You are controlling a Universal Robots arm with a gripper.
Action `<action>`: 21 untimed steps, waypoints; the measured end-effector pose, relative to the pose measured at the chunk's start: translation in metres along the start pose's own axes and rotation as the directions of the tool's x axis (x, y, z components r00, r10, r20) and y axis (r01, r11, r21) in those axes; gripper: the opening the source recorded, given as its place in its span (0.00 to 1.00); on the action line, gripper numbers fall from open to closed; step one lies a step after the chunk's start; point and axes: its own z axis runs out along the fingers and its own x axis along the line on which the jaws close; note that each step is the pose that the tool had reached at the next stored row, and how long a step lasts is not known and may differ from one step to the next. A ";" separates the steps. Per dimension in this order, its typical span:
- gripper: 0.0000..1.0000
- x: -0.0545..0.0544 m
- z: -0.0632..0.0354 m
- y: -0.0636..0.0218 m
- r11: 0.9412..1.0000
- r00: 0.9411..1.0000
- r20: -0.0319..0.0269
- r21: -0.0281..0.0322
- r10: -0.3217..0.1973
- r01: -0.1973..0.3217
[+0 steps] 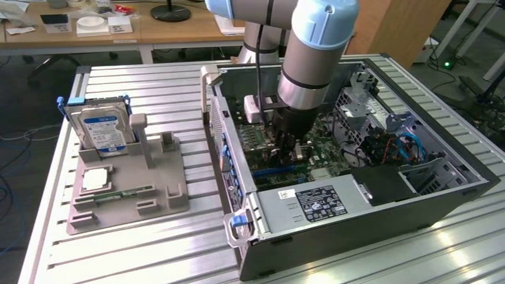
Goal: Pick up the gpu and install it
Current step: 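Insert the gpu into the slot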
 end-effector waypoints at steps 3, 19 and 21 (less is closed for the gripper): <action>0.28 0.000 -0.0001 0.0000 1.000 1.000 -0.006 0.000 0.000 0.000; 0.28 0.000 0.0000 -0.0014 1.000 1.000 -0.010 0.001 0.000 0.000; 0.28 0.000 0.0002 -0.0015 1.000 1.000 -0.012 0.001 0.000 0.000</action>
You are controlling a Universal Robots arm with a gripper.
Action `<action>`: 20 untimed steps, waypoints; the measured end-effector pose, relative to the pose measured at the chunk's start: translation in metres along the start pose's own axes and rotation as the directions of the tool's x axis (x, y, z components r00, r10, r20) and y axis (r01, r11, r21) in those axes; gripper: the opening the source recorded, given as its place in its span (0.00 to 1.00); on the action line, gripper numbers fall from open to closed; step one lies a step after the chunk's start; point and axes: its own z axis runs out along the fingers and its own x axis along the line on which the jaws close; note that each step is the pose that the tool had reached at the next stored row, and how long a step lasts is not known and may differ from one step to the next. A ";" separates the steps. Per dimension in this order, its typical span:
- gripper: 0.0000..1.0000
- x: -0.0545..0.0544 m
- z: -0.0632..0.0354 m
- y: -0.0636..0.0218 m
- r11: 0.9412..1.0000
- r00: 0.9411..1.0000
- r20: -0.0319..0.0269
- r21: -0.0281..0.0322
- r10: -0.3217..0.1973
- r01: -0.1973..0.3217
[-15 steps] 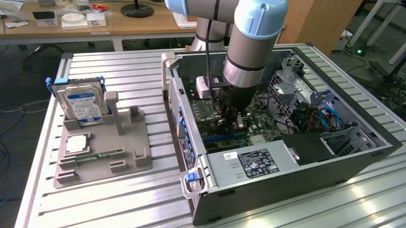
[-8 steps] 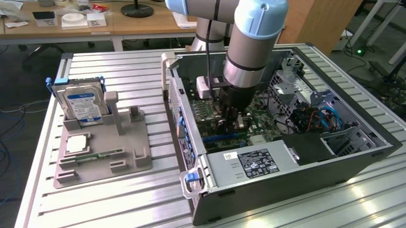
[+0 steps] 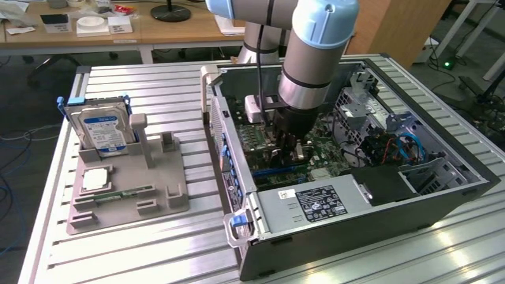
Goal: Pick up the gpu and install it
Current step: 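Insert the gpu into the slot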
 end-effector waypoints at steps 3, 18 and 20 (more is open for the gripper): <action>0.28 0.000 -0.0001 0.0001 1.000 1.000 -0.009 0.000 0.000 0.000; 0.28 -0.001 0.0004 -0.0003 1.000 1.000 -0.016 0.001 0.000 0.000; 0.28 -0.001 0.0007 0.0000 1.000 1.000 -0.016 0.001 0.001 -0.001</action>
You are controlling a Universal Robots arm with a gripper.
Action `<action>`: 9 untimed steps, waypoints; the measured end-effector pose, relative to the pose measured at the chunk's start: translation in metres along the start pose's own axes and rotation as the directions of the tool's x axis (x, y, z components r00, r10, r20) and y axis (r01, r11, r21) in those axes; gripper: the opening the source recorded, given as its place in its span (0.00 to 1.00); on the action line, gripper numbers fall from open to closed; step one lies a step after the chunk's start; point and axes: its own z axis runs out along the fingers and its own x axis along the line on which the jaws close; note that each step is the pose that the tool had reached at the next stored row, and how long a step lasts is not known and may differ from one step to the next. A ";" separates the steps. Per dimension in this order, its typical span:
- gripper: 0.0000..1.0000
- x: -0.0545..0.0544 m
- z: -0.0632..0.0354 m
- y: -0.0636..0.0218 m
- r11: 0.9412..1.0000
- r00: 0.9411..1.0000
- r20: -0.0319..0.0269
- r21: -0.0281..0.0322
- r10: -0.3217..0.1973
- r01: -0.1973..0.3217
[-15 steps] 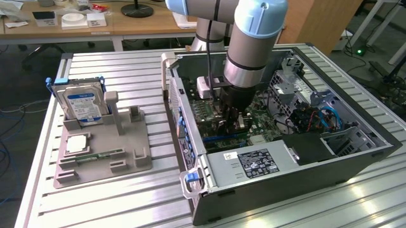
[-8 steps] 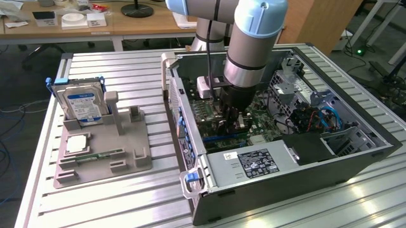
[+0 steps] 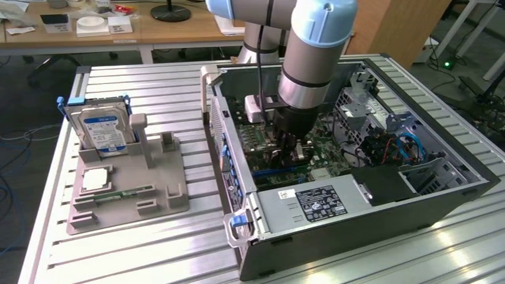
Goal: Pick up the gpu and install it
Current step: 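Insert the gpu into the slot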
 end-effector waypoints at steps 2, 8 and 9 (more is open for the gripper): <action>0.28 0.000 0.0001 0.0009 1.000 1.000 0.000 0.000 0.000 0.000; 0.28 -0.003 0.0018 0.0036 1.000 1.000 0.000 0.000 0.000 0.000; 0.28 -0.003 0.0020 0.0036 1.000 1.000 0.000 0.000 0.000 0.000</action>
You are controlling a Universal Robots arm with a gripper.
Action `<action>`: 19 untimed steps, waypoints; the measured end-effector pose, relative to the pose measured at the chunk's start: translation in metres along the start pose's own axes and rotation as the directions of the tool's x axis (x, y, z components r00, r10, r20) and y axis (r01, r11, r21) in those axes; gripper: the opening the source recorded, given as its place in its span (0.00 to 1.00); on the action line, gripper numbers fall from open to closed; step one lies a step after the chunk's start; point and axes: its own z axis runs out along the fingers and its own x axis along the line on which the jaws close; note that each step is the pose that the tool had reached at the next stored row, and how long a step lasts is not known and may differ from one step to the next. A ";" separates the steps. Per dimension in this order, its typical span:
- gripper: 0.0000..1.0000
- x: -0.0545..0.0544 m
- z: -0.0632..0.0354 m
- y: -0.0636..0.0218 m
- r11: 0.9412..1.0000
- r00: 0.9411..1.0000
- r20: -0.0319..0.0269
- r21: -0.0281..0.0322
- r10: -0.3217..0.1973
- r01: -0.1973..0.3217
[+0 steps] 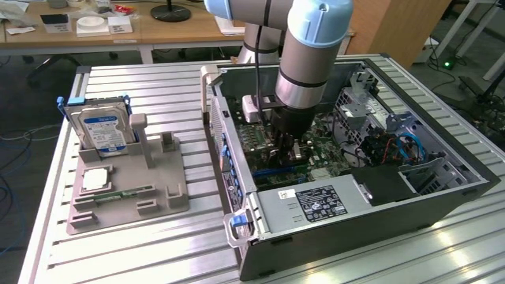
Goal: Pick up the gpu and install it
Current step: 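Insert the gpu into the slot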
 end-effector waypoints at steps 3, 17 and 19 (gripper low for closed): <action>0.28 0.000 0.0001 0.0000 1.000 1.000 0.000 0.000 0.000 0.000; 0.28 -0.002 0.0007 0.0002 1.000 1.000 0.000 0.000 0.000 0.000; 0.28 -0.002 0.0007 0.0002 1.000 1.000 0.000 0.000 0.000 0.000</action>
